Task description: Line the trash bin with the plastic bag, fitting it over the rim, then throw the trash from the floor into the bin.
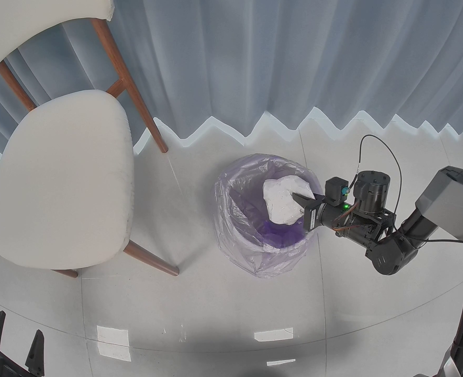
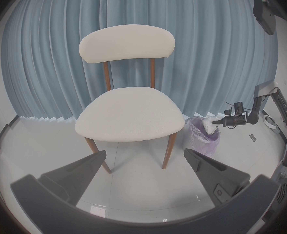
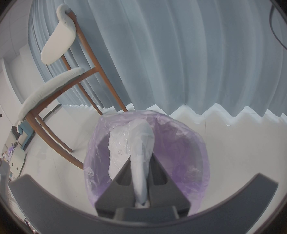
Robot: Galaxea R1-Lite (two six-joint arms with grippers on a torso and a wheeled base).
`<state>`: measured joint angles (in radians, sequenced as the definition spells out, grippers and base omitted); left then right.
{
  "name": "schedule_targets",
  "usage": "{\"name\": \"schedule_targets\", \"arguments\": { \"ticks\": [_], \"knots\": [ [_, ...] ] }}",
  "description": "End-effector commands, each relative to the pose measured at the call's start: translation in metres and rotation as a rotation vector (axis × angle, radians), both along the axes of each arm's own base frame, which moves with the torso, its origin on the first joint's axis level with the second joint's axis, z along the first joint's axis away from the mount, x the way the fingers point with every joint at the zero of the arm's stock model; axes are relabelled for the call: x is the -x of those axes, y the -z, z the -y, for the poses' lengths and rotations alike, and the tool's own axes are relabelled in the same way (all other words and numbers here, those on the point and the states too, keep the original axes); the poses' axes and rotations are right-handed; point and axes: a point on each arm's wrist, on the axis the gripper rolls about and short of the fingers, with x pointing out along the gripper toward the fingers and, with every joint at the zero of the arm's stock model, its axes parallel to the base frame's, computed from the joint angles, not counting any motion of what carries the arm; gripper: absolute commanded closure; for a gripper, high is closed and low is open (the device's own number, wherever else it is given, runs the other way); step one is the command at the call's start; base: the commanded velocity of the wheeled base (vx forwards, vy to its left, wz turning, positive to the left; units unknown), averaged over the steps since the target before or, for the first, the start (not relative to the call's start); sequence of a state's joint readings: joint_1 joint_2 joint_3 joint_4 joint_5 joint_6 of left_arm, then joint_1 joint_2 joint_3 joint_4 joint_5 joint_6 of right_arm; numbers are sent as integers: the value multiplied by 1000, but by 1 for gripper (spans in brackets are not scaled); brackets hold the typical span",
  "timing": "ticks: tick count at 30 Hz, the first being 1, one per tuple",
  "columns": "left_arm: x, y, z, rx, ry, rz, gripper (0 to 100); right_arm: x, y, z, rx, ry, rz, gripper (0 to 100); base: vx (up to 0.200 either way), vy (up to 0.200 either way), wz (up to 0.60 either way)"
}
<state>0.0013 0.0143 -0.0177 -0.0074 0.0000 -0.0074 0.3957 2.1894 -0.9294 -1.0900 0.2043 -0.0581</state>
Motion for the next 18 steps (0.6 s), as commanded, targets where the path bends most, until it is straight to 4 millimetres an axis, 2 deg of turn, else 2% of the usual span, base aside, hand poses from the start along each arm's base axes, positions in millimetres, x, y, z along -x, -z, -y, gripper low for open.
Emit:
{"name": "schedule_targets", "arguments": {
  "ticks": [1, 10, 11, 18],
  "knots": [
    [0, 5, 0, 0, 0, -3, 0, -17, 24, -4, 12, 16, -29, 100, 0, 0, 0],
    [0, 5, 0, 0, 0, -3, 0, -30, 36, -10, -1, 39, -35, 100, 0, 0, 0],
    [0, 5, 0, 0, 0, -3, 0, -31, 36, -11, -3, 41, -34, 0, 0, 0, 0],
    [0, 5, 0, 2, 0, -3, 0, -32, 29, -11, -40, 50, -17, 0, 0, 0, 0]
  ]
}}
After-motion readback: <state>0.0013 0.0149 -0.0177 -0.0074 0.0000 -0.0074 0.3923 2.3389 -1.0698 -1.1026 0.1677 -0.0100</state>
